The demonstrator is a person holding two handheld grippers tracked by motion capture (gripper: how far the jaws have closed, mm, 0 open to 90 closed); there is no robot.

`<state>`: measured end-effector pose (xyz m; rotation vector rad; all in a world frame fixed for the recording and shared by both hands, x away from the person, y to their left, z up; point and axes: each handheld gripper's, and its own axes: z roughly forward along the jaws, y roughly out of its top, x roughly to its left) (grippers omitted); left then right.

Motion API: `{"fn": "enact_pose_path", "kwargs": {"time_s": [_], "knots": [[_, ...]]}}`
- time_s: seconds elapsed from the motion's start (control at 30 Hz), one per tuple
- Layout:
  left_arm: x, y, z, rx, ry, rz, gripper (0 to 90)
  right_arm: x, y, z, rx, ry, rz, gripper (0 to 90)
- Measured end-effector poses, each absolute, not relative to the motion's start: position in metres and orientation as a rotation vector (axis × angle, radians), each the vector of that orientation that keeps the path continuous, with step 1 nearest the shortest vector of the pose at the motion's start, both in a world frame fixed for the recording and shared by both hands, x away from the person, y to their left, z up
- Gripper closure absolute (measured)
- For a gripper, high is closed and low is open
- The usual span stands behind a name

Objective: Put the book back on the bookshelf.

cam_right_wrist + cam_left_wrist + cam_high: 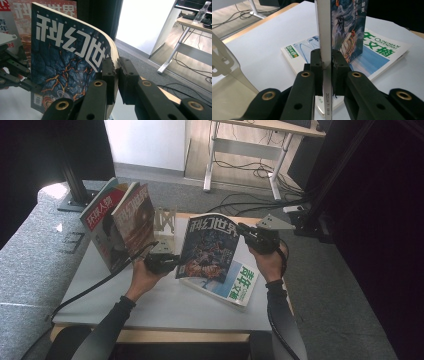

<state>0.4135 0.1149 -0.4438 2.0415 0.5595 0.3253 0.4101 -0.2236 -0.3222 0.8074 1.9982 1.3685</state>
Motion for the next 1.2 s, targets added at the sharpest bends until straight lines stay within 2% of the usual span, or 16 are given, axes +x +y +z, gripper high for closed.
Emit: {"fn": "enact_pose_path", "kwargs": {"time_s": [0.6,0.97,1.2], "knots": [[0.397,0.129,-0.458,2.076,0.527,0.301,82.8,0.404,-0.219,-0.327,0.775,2.024,1.47,77.0],[0.393,0.129,-0.458,2.083,0.503,0.294,82.8,0.409,-0.222,-0.348,0.818,2.073,1.465,60.9],[0.391,0.129,-0.458,2.084,0.494,0.286,82.7,0.412,-0.224,-0.37,0.853,2.113,1.465,54.9]]}}
